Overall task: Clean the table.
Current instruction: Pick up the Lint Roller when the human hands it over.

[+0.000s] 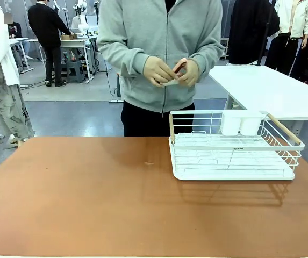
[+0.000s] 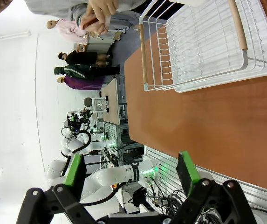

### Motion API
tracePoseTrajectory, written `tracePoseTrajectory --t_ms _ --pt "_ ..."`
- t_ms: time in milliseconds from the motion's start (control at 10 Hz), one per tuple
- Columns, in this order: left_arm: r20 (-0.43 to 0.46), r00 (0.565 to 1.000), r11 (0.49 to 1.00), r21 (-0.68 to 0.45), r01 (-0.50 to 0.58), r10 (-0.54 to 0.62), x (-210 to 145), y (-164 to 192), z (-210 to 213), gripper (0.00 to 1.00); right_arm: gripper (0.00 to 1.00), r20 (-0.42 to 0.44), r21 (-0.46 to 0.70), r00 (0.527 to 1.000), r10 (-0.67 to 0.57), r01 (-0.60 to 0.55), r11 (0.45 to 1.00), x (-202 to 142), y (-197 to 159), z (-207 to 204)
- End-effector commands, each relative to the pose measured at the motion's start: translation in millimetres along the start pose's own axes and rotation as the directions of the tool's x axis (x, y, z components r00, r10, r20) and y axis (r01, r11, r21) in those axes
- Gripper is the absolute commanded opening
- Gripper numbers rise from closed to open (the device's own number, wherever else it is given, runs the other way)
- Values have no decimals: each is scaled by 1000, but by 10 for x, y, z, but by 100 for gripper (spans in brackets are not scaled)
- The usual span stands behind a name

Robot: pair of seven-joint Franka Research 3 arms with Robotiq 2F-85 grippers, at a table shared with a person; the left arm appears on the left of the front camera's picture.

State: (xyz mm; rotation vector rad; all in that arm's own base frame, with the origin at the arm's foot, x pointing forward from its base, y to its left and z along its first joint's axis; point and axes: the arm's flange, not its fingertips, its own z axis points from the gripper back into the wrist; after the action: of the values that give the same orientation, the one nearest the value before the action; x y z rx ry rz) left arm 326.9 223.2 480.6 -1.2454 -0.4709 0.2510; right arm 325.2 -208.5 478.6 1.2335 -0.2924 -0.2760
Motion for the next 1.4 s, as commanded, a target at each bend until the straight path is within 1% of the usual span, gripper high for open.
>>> tracePoseTrajectory --t_ms 0,1300 --pt "4 1000 1000 -3 4 -4 -13 -13 23 100 100 2 6 1000 -1 1 1000 -25 54 13" --pt "4 1000 1000 -3 4 -4 -13 -13 23 100 100 2 6 1000 -1 1 1000 -25 54 13"
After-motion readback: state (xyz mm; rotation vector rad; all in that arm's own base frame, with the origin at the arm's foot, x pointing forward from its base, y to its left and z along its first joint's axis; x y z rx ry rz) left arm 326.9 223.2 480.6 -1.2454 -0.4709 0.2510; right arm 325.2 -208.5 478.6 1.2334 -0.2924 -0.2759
